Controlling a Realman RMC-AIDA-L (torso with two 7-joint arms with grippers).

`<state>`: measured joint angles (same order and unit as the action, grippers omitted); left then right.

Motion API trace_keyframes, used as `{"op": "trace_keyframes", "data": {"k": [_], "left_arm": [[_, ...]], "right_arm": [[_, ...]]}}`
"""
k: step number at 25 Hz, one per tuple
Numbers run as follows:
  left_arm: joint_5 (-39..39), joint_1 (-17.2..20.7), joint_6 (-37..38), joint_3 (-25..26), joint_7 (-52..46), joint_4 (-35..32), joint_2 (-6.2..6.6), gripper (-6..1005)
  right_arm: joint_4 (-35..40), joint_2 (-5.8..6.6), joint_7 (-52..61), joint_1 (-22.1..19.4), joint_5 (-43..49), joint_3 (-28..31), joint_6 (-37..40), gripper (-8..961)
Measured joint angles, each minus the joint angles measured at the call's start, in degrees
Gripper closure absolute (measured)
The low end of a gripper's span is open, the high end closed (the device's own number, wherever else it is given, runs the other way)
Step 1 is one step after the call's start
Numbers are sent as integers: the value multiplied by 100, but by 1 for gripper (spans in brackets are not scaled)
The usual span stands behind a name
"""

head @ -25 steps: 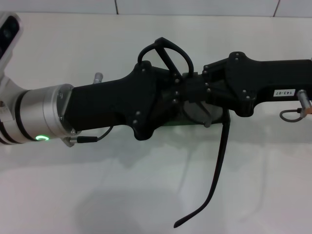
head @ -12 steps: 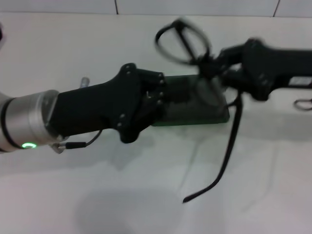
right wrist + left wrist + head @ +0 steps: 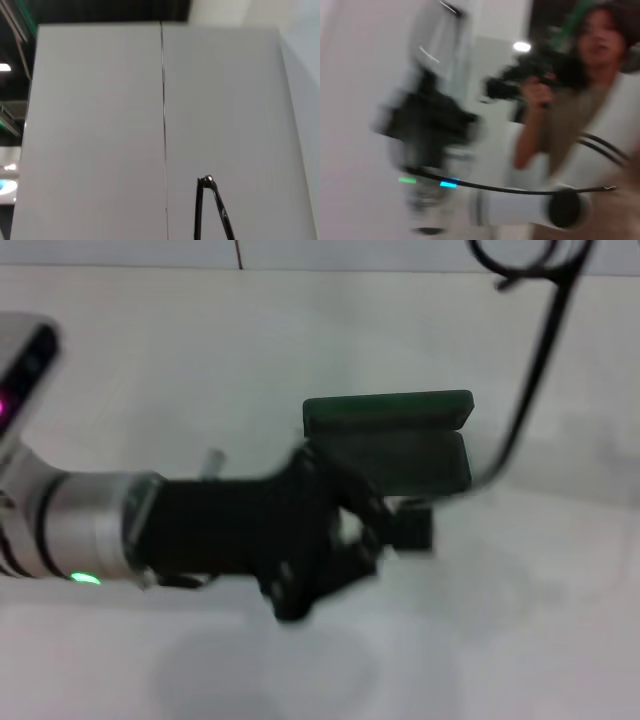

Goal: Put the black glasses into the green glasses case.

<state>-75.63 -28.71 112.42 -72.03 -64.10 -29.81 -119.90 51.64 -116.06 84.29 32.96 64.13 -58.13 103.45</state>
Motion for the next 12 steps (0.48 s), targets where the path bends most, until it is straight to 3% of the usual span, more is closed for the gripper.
{"op": "trace_keyframes", "data": {"k": [2, 3, 7, 12], "left_arm": [[122, -27, 24, -240, 86, 15, -8, 967], [762, -56, 44, -898, 342, 30, -33, 967], [1670, 30, 26, -1320, 639, 86, -39, 967], [2707, 170, 7, -1398, 1001, 500, -40, 967]], "right_arm": [[-416, -2, -335, 274, -92, -279, -183, 848], [-628, -4, -501, 412, -107, -437, -284, 848], [-1304, -10, -1112, 711, -119, -1084, -707, 847], [-1561, -14, -1451, 610, -250, -1964, -1060, 845]]}}
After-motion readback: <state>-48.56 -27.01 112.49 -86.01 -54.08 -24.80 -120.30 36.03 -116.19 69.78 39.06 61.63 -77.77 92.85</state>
